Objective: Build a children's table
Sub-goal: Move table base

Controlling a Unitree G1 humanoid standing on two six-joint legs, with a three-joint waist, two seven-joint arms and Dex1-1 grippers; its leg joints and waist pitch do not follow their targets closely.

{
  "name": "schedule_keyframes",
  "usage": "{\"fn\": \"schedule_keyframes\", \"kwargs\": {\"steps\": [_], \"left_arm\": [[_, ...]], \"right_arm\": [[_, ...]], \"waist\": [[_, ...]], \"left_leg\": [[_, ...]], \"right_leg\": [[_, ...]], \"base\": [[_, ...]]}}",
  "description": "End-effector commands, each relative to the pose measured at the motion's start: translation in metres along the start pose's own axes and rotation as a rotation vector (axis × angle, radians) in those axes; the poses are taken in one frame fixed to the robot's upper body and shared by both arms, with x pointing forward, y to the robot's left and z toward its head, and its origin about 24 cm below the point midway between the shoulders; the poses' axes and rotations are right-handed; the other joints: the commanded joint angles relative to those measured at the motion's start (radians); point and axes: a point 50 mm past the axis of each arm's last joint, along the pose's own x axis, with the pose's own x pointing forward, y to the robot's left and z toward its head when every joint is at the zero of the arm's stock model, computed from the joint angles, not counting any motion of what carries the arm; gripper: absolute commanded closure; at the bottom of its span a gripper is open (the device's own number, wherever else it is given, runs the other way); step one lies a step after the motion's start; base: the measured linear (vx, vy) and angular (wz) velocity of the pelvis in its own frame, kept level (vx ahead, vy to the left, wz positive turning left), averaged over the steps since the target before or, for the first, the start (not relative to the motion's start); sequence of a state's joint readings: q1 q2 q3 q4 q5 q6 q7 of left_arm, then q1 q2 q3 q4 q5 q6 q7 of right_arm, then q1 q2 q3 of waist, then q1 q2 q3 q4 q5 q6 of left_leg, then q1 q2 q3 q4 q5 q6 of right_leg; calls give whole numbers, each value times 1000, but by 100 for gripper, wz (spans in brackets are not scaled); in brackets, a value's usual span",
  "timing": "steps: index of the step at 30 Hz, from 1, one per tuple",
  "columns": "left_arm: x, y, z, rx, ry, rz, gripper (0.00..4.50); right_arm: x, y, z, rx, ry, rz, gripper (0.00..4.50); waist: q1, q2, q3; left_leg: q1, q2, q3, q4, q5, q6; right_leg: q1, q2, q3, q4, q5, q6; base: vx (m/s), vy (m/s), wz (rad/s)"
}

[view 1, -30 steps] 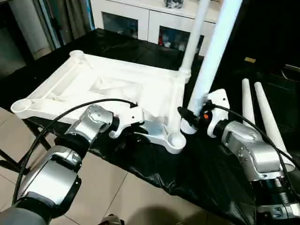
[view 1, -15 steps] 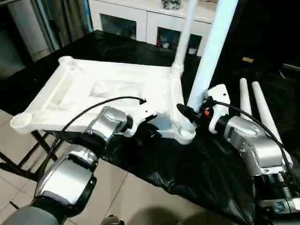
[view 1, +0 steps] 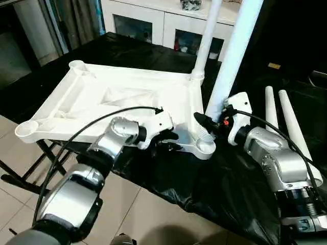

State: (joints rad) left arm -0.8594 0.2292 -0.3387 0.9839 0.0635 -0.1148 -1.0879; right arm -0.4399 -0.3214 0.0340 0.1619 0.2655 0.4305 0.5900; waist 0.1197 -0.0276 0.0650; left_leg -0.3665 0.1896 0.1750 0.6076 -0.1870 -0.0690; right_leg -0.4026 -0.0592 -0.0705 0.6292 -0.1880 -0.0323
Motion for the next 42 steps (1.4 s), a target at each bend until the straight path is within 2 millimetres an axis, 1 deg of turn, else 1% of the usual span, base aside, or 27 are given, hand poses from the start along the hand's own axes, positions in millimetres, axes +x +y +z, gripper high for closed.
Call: {"fn": "schedule_keyframes", "kwargs": {"steps": [1,2,4,6,7,8,9,10,11,12,13,15,16,18,21,23,24,25,28,29,30,31,34,36,37,40,42], "left_arm": [[-4,5,5,27,4,-4,273],[-5,6,4,34,16,-11,273],[-7,7,2,48,39,-24,273],[-9,7,0,54,61,-33,273],[-9,8,0,59,71,-34,273],[-9,8,0,59,71,-34,273],[-9,8,-1,57,83,-36,273],[-9,8,-2,57,94,-36,273],[-9,8,-4,55,112,-40,273],[-10,8,-6,55,123,-38,273],[-10,9,-7,57,131,-34,273],[-10,8,-8,49,134,-35,300],[-10,9,-9,48,134,-33,307],[-10,8,-9,38,132,-37,307],[-10,8,-10,25,134,-49,349],[-11,8,-11,22,136,-56,353],[-11,7,-11,8,132,-72,377],[-11,7,-11,8,132,-72,377],[-12,6,-11,-13,121,-99,398],[-12,6,-11,-17,119,-103,398],[-12,6,-11,-17,119,-103,420],[-13,6,-11,-32,117,-114,427],[-14,4,-15,-80,141,-157,432],[-14,4,-17,-100,156,-152,450],[-12,5,-19,-124,155,-103,450],[-10,6,-18,-137,135,-60,450],[-7,8,-15,-141,82,-4,450]], "right_arm": [[-2,-3,6,-17,-20,-3,261],[-2,-3,6,-18,-19,-2,261],[-3,-3,6,-19,-18,1,261],[-3,-3,6,-21,-16,2,261],[-3,-3,6,-22,-15,3,261],[-3,-3,6,-22,-15,3,261],[-4,-3,6,-24,-14,4,261],[-4,-4,6,-24,-13,5,261],[-4,-4,6,-25,-12,5,261],[-5,-4,6,-26,-11,6,261],[-5,-4,6,-27,-10,6,261],[-5,-3,6,-28,-10,7,261],[-5,-3,6,-28,-10,7,261],[-6,-3,7,-28,-10,9,261],[-6,-3,6,-28,-9,12,261],[-6,-3,6,-28,-8,15,261],[-5,-2,6,-28,-6,19,261],[-5,-2,6,-28,-6,19,261],[-5,-2,6,-29,-5,25,261],[-5,-2,6,-29,-5,26,261],[-5,-2,6,-29,-5,26,261],[-4,-2,6,-30,-3,31,261],[-3,-1,6,-36,5,43,261],[-3,-1,6,-37,4,44,261],[-2,-1,6,-34,-2,44,261],[-2,0,6,-27,-8,41,261],[-1,1,5,-10,-18,32,261]], "waist": [[2,1,-80],[1,6,-80],[-1,3,-80],[-4,2,-80],[-3,11,-80],[-4,7,-80],[-4,6,-81],[-3,11,-80],[-4,8,-80],[-3,15,-80],[-4,11,-80],[-4,10,-80],[-3,14,-81],[-3,12,-80],[-3,12,-79],[-3,11,-79],[-3,9,-80],[-3,10,-80],[-4,10,-80],[-3,10,-81],[-3,10,-82],[-4,8,-81],[-4,9,-80],[-5,9,-79],[-5,9,-78],[-6,9,-77],[-7,8,-77]], "left_leg": [[11,39,-14,-68,-122,21],[11,40,-16,-69,-123,20],[10,40,-16,-69,-120,19],[11,39,-15,-69,-122,22],[11,39,-16,-68,-124,20],[11,39,-15,-68,-126,20],[12,40,-16,-68,-124,20],[12,41,-16,-68,-125,19],[11,39,-15,-68,-128,19],[13,40,-16,-68,-131,18],[13,41,-16,-68,-135,18],[12,40,-16,-68,-135,18],[13,40,-16,-67,-134,18],[13,41,-17,-69,-140,17],[13,41,-17,-69,-145,17],[13,41,-17,-69,-143,17],[12,41,-17,-69,-139,18],[12,41,-17,-69,-136,20],[12,42,-17,-69,-127,24],[12,42,-17,-69,-124,25],[11,43,-17,-69,-117,27],[10,43,-17,-68,-116,28],[11,41,-15,-69,-120,33],[12,42,-16,-69,-128,33],[12,41,-16,-69,-134,31],[13,41,-15,-69,-146,29],[11,40,-17,-69,-149,27]], "right_leg": [[66,-94,57,-74,-111,-190],[65,-95,56,-73,-109,-192],[67,-95,56,-72,-97,-197],[67,-93,56,-74,-99,-195],[67,-95,57,-73,-100,-198],[67,-94,57,-75,-99,-197],[68,-95,57,-74,-93,-200],[67,-95,57,-72,-90,-205],[68,-94,57,-74,-89,-206],[67,-94,57,-73,-87,-210],[68,-94,57,-74,-84,-212],[68,-94,57,-73,-80,-214],[68,-95,57,-72,-75,-218],[69,-95,57,-74,-79,-220],[68,-95,57,-75,-91,-221],[69,-95,57,-74,-87,-221],[70,-95,57,-73,-84,-222],[69,-96,57,-74,-83,-222],[69,-96,57,-72,-66,-228],[70,-97,57,-71,-56,-231],[71,-97,57,-68,-38,-236],[71,-97,57,-67,-31,-238],[71,-98,57,-69,-38,-243],[71,-98,56,-71,-50,-244],[71,-99,57,-73,-66,-242],[70,-98,56,-78,-100,-237],[71,-97,55,-79,-116,-229]], "base": [[0,0,0],[0,0,0],[0,0,0],[0,0,0],[0,0,0],[0,0,0],[0,0,0],[0,0,0],[0,0,0],[0,0,0],[0,0,0],[0,0,0],[0,0,0],[0,0,0],[0,0,0],[0,0,0],[0,0,0],[0,0,0],[0,0,0],[0,0,0],[0,0,0],[0,0,0],[0,0,0],[0,0,0],[0,0,0],[0,0,0],[0,0,0]]}}
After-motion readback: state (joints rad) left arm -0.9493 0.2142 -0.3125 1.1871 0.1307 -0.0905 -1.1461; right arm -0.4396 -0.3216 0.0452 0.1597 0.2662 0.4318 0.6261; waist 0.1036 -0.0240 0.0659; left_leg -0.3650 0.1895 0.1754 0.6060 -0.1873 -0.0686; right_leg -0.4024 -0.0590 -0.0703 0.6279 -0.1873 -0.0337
